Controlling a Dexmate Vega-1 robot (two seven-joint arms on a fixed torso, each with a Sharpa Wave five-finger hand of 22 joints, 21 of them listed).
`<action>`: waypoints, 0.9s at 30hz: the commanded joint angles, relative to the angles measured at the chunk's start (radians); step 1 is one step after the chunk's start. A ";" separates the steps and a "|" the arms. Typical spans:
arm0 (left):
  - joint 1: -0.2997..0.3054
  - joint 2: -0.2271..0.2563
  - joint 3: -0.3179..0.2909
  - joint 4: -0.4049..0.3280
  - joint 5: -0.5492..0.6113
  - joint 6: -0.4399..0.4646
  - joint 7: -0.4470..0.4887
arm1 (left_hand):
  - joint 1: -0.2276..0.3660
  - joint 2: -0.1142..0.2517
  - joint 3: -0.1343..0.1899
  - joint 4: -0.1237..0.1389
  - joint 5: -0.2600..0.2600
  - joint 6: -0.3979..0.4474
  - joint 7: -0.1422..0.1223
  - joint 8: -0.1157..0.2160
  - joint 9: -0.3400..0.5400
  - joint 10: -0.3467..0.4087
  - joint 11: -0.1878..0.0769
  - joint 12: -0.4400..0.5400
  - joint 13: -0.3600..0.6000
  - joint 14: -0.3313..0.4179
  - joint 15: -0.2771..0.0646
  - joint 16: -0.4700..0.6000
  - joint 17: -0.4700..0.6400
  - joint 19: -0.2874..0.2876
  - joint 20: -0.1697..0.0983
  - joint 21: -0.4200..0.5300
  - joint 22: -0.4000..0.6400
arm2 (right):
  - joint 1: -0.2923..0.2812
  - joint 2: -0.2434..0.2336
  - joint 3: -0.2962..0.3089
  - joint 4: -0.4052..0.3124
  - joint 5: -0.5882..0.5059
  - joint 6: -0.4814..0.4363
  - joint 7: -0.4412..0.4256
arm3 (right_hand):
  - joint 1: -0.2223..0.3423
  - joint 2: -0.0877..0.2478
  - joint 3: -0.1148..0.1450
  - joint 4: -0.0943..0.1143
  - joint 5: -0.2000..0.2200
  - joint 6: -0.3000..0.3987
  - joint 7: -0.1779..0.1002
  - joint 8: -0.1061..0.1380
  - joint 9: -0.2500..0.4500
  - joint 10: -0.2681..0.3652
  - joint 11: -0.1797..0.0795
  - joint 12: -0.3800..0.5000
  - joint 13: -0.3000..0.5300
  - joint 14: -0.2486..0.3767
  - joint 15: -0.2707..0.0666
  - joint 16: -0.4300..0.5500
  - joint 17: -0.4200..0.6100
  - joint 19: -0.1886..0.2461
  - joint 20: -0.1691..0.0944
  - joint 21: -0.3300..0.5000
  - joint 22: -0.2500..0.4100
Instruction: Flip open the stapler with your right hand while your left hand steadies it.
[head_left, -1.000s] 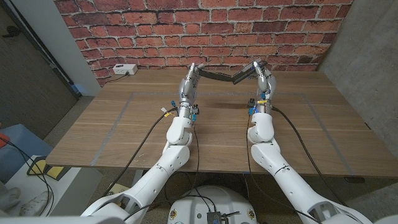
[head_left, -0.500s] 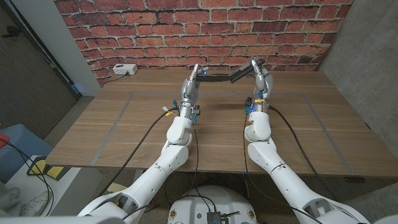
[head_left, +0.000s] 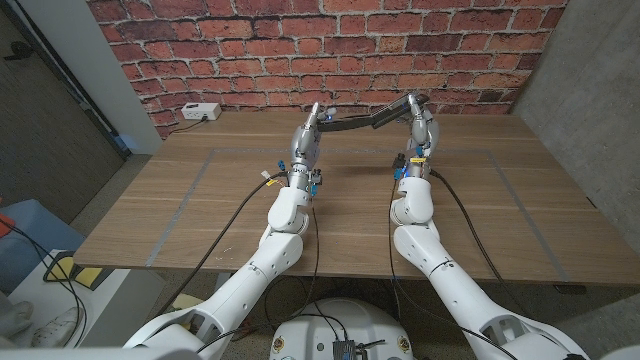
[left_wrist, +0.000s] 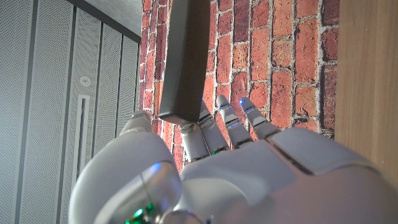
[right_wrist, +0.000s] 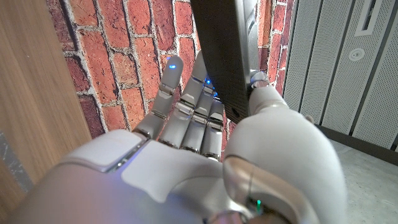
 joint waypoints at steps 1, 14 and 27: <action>0.010 0.002 0.001 -0.013 0.002 0.002 0.010 | -0.001 0.002 0.000 -0.001 -0.002 0.011 0.002 0.005 0.006 0.012 0.002 0.002 0.005 0.000 -0.131 0.009 0.000 -0.007 0.007 0.000 0.001 | -0.001 0.016 0.005 0.002 0.048 0.009 0.024 | 0.000 0.010 0.228 0.103 0.010 0.030 -0.034 0.002 0.002 0.069 -0.069 0.004 0.003 -0.006 -0.062 -0.004 0.000 -0.001 -0.155 0.002 0.002; 0.014 -0.004 0.002 -0.015 -0.051 0.000 -0.035 | -0.002 0.007 0.003 -0.004 -0.002 0.011 0.004 0.006 0.009 0.012 0.003 -0.002 0.007 0.006 -0.133 0.013 0.000 -0.005 0.007 -0.001 0.001 | -0.014 0.022 0.010 -0.019 0.111 0.004 0.055 | -0.003 0.009 0.233 0.103 0.011 0.027 -0.035 0.002 0.003 0.063 -0.070 0.002 0.005 -0.008 -0.063 -0.006 0.000 -0.004 -0.157 0.001 0.002; 0.031 0.028 0.003 -0.061 0.020 0.023 0.021 | 0.009 0.008 0.011 -0.018 -0.002 0.004 0.007 0.002 0.011 -0.004 0.004 -0.014 0.009 -0.005 -0.131 0.008 -0.002 -0.006 0.007 -0.003 0.001 | -0.021 0.042 0.010 -0.027 0.127 0.009 0.054 | -0.011 0.008 0.234 0.108 0.011 0.021 -0.039 0.000 0.003 0.056 -0.072 0.000 0.008 -0.013 -0.061 -0.011 -0.001 -0.015 -0.156 -0.003 0.002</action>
